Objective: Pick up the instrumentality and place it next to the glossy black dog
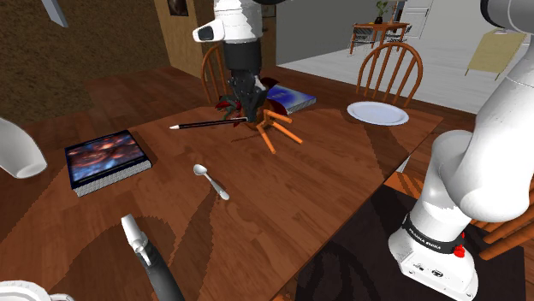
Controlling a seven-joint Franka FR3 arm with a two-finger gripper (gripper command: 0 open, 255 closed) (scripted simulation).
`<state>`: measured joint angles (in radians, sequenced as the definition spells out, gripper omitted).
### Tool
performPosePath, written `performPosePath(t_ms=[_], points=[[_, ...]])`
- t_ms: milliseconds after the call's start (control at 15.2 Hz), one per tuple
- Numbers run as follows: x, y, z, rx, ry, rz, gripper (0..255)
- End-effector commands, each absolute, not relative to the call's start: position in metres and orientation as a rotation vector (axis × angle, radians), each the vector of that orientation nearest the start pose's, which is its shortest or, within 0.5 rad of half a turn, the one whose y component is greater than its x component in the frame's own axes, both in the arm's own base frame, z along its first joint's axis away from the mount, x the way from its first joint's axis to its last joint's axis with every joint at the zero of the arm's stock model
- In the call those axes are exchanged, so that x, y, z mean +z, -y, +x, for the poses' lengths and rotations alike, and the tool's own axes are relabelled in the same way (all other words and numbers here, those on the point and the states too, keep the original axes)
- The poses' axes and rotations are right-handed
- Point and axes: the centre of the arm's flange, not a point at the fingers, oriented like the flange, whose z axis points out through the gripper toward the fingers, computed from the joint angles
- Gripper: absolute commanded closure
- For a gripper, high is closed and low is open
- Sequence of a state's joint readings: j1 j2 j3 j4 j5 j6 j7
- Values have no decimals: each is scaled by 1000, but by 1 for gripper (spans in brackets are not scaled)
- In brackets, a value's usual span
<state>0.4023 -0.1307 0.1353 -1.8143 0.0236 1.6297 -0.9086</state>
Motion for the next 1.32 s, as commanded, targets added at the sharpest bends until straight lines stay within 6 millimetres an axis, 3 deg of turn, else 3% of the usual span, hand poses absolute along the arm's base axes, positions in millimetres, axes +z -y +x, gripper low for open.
performPosePath(t_ms=[0,198,1254], points=[[594,-269,439,83,2063,-2346,255],[607,-269,439,83,2063,-2346,255],[607,-84,540,83,2063,-2346,255]])
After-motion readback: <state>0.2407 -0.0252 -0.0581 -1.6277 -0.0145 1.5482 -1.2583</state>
